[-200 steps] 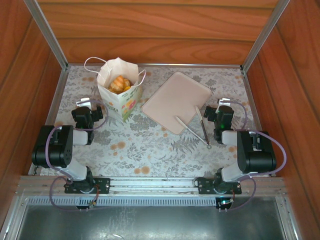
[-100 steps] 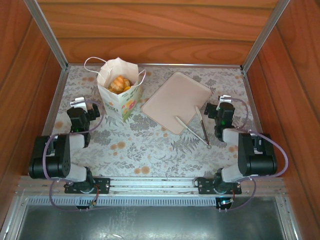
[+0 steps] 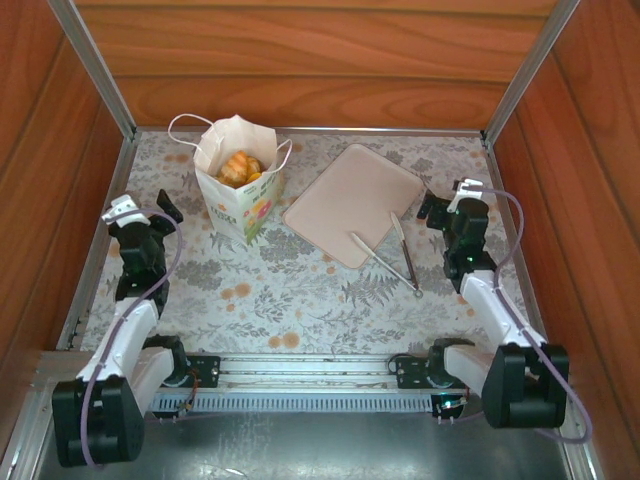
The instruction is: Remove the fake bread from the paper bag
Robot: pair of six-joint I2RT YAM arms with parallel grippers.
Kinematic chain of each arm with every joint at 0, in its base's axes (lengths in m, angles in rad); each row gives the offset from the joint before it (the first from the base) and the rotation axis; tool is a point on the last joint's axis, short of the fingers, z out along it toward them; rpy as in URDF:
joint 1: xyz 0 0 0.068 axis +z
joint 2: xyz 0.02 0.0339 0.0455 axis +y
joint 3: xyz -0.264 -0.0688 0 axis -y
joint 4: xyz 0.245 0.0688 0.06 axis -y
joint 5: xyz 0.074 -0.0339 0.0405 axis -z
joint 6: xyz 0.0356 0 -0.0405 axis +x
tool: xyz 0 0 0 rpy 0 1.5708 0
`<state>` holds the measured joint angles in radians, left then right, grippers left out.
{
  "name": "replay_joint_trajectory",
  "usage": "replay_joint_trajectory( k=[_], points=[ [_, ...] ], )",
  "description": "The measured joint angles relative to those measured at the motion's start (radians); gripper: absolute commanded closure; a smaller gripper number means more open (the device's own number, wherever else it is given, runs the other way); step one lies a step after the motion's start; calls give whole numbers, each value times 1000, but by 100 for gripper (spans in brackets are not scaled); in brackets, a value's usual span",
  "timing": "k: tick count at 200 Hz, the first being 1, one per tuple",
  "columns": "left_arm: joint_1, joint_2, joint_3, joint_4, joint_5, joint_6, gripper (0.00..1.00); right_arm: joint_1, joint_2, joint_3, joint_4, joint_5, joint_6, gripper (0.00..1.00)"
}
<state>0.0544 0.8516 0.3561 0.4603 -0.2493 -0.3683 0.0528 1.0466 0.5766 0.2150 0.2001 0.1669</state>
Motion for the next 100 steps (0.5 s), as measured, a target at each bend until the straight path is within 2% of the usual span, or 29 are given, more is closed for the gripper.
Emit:
replay_joint_trajectory(
  k=[53, 100],
  points=[
    [0, -77, 83, -192, 12, -112, 0, 0, -120, 38, -260, -21, 108, 0],
    [0, -109, 97, -266, -20, -180, 0, 0, -115, 103, -520, -109, 157, 0]
  ],
)
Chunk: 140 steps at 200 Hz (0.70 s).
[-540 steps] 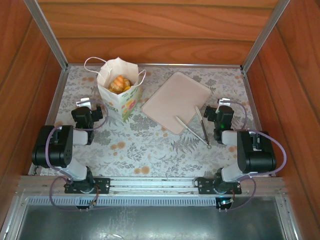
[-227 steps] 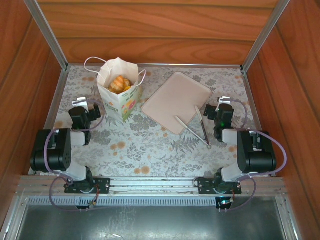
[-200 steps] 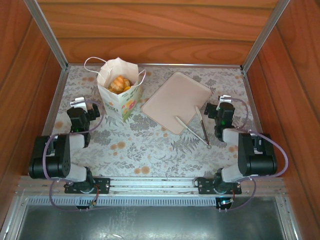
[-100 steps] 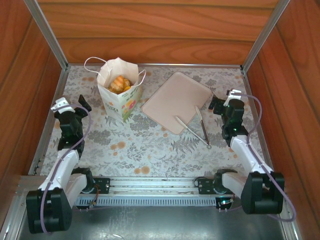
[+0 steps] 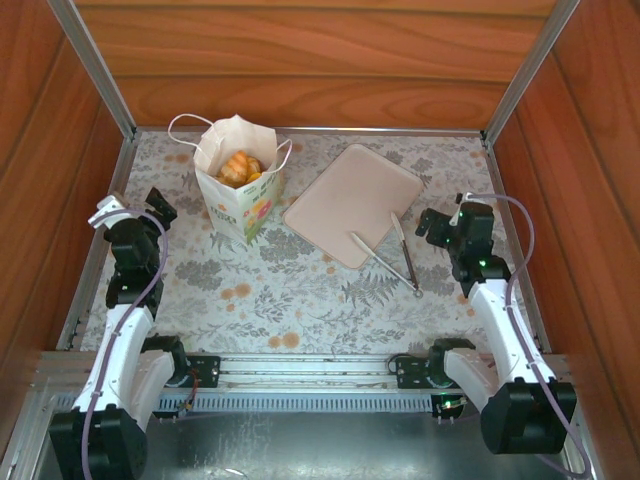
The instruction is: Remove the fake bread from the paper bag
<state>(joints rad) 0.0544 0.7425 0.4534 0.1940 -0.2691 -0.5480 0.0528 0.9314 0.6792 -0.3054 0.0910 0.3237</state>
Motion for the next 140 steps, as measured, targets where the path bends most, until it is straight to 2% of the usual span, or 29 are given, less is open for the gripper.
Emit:
replay_joint_trajectory(
  k=[22, 38, 70, 108, 121, 140],
  points=[
    [0, -2, 0, -12, -9, -11, 0, 0, 26, 8, -111, -60, 8, 1],
    [0, -2, 0, -17, -15, -13, 0, 0, 36, 8, -194, -93, 18, 9],
    [0, -2, 0, -20, -18, -18, 0, 37, 36, 8, -314, -132, 48, 7],
    [0, -2, 0, -30, -22, -22, 0, 87, 43, 3, -379, -154, 81, 9],
    [0, -2, 0, -32, -23, -23, 0, 102, 64, 3, -391, -154, 90, 16],
    [0, -2, 0, -33, -24, -25, 0, 144, 100, 3, -404, -145, 106, 16]
  ],
)
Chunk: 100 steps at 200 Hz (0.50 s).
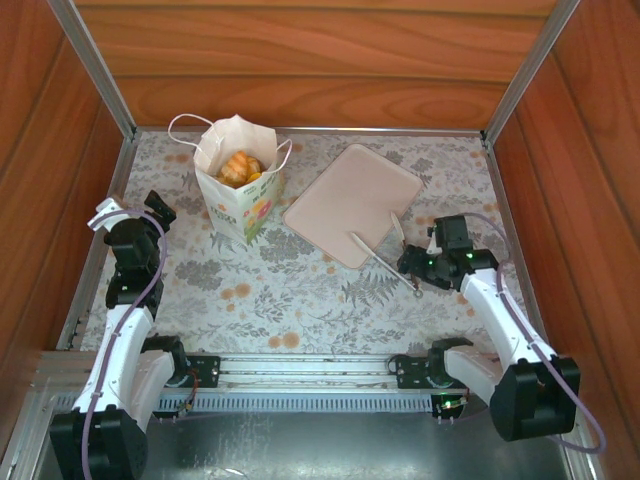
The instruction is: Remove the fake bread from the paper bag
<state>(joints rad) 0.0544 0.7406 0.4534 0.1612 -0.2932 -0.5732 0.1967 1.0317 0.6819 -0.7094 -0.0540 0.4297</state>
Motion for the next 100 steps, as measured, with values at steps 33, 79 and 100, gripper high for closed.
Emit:
replay_joint_trajectory(
  k=[33, 79, 100],
  points=[
    [0, 0, 0, -2, -2, 0, 0, 81, 58, 0, -21, 46, 27, 10],
    [0, -9, 0, -7, -24, -4, 0, 94, 156, 27, -54, 126, 57, 0],
    [0, -31, 0, -11, -43, -8, 0, 106, 216, 51, -54, 146, 56, 0]
  ],
)
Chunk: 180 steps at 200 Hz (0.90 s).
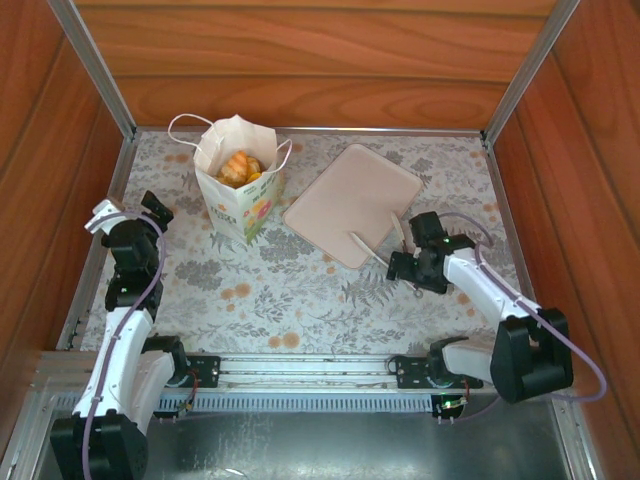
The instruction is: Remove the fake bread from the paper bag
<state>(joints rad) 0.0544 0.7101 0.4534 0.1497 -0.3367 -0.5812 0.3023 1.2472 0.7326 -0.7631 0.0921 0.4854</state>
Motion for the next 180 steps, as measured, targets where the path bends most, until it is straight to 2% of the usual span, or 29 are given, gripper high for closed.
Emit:
replay_joint_trajectory(
  k=[88, 150, 180],
  points=[
    [0, -35, -6, -13, -34, -4, 0, 18, 243, 143, -2, 64, -37, 0],
    [0, -51, -6, -16, -60, -4, 0, 25, 425, 249, -38, 25, -125, 0],
    [0, -62, -6, -16, -70, -3, 0, 25, 447, 251, -40, 19, -143, 0]
  ],
)
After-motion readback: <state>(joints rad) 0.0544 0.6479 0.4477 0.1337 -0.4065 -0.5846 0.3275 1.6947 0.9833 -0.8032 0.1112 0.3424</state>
